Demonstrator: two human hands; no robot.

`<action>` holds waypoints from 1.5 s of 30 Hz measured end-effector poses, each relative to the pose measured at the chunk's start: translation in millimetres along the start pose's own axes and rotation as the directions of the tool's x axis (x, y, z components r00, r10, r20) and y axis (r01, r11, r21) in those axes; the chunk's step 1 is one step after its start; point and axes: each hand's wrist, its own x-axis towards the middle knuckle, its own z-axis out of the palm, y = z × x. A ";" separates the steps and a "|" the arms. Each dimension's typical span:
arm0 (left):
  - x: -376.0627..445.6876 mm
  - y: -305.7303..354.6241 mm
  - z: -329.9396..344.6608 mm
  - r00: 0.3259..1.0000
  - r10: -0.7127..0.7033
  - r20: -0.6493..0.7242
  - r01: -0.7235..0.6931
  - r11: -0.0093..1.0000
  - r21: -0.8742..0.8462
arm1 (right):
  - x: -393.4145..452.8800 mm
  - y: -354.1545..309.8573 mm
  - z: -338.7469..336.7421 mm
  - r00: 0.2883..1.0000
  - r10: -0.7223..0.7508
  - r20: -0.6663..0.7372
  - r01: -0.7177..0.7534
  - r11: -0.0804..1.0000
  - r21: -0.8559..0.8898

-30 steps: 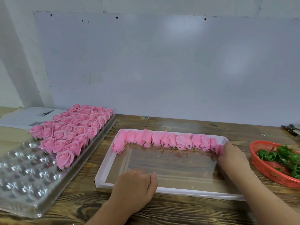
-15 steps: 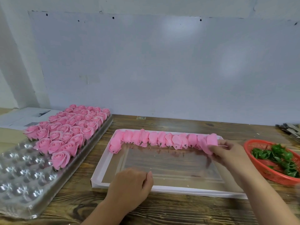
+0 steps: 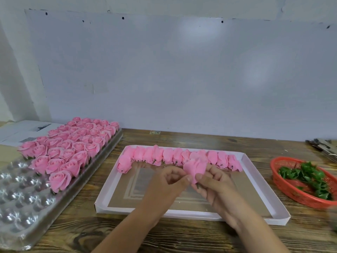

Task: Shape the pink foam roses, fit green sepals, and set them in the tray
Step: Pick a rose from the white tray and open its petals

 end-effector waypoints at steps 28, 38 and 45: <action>-16.2 -1.1 -15.8 0.821 0.206 0.533 -0.339 0.926 0.165 | -23.6 -20.2 -3.6 0.831 0.481 0.278 -0.413 0.869 -0.271; -10.9 -10.3 -16.8 0.962 0.110 0.248 -0.120 0.993 0.022 | -29.8 -25.5 3.2 0.909 0.398 0.123 -0.367 0.905 -0.214; -9.2 -10.8 -19.1 0.977 -0.078 0.199 0.100 0.990 -0.099 | -30.5 -18.0 10.8 0.985 0.171 0.011 -0.130 0.789 -0.600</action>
